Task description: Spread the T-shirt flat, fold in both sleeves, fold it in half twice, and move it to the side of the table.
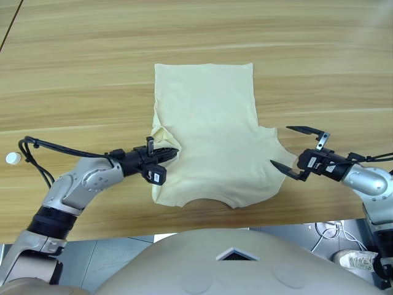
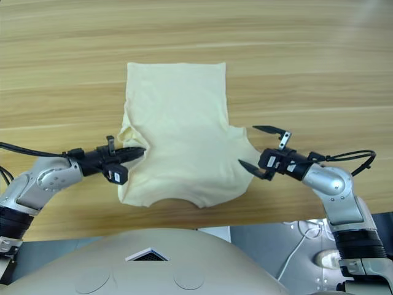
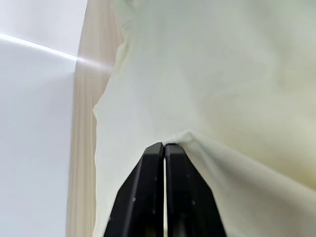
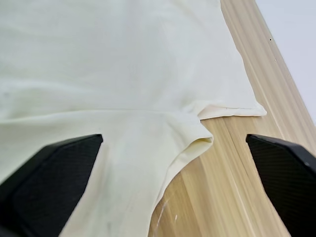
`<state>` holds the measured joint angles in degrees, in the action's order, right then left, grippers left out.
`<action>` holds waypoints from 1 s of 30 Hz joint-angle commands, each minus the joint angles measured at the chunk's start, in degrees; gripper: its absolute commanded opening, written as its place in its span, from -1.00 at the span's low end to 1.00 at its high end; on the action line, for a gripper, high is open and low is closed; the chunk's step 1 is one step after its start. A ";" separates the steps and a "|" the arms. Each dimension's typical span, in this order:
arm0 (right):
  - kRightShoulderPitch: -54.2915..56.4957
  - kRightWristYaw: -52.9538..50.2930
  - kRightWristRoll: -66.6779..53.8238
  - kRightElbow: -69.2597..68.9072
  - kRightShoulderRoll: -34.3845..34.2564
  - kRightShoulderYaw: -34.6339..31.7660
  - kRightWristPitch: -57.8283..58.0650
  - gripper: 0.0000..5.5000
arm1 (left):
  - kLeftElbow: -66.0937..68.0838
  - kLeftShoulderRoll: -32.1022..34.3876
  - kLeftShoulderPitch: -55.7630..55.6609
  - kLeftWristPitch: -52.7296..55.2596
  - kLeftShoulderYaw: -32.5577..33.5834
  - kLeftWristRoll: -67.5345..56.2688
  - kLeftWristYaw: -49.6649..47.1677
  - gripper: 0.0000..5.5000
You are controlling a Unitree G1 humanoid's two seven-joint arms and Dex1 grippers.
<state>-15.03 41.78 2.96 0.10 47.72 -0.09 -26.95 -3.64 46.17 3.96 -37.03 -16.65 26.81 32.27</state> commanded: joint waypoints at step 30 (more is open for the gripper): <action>-9.88 -1.38 12.19 -1.03 5.74 -3.54 -0.03 0.96 | -1.90 -2.36 1.24 1.99 4.42 -6.32 -1.91 0.82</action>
<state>-25.34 39.94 12.48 -2.58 54.41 -6.17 -28.32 -4.91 43.66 5.01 -34.86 -12.66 20.04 30.43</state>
